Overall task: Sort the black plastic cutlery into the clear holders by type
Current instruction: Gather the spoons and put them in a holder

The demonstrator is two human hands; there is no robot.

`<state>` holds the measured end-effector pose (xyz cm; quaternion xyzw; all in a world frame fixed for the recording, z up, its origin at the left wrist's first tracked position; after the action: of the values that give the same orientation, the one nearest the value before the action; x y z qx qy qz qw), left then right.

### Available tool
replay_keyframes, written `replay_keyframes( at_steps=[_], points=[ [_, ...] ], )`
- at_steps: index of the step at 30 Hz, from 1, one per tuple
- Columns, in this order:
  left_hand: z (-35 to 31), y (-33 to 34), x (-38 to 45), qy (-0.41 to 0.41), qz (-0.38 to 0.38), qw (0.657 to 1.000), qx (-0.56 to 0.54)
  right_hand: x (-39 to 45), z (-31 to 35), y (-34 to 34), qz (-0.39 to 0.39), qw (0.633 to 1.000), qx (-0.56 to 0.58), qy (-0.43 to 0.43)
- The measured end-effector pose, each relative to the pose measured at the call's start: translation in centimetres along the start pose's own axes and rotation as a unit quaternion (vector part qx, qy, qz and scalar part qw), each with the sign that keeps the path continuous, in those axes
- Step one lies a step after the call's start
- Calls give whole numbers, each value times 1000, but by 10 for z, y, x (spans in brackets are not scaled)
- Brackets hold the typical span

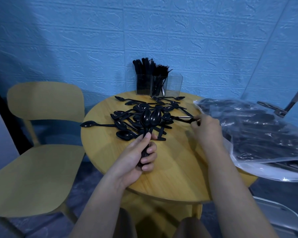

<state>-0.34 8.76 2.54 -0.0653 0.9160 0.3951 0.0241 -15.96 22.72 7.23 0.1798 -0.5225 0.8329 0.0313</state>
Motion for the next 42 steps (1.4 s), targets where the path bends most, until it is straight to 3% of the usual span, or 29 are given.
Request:
replay_keyframes(
  at_steps=[4, 7, 10, 13, 16, 21, 24, 27, 31, 35, 39, 42],
  points=[
    [0, 0, 1, -4, 3, 1000, -18, 2, -5, -20, -83, 978, 187, 27],
    [0, 0, 1, -4, 2, 1000, -24, 0, -11, -32, -152, 960, 232, 41],
    [0, 0, 0, -2, -5, 1000, -19, -3, -15, -43, -199, 913, 352, 48],
    [-1, 0, -1, 0, -18, 1000, -5, 0, 2, -39, -110, 866, 488, -9],
    [-2, -1, -2, -4, -33, 999, 2, -4, 34, -33, 38, 846, 519, -115],
    [-1, 6, -4, -27, -23, 999, -33, -25, 89, -24, 233, 864, 342, -287],
    [0, 9, -3, -46, -15, 998, -33, -27, 110, -12, 222, 898, 171, -339],
    [-2, 5, -5, -43, -21, 999, -13, -27, 125, -2, 193, 919, 78, -335],
    [-12, -6, -8, -32, -21, 998, -42, -35, 147, 5, 150, 925, 18, -349],
    [-31, -27, -13, 10, -42, 997, -57, -23, 141, 7, 129, 946, 96, -283],
    [-47, -47, -19, 46, -81, 995, -27, -44, 142, 46, 241, 904, -67, -347],
    [-51, -53, -20, 52, -98, 994, -19, -52, 141, 58, 230, 900, -105, -356]
  ],
)
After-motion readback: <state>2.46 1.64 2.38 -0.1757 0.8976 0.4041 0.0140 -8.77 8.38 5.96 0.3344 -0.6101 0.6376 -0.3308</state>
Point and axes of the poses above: each hand's wrist, its own x-axis towards the middle knuckle, its own y-axis out of the palm, z = x × y, the point moved 8 cm from there along x, towards the middle knuckle, and after that the axes turned 13 degrees about -x, right-handed, at the moved point
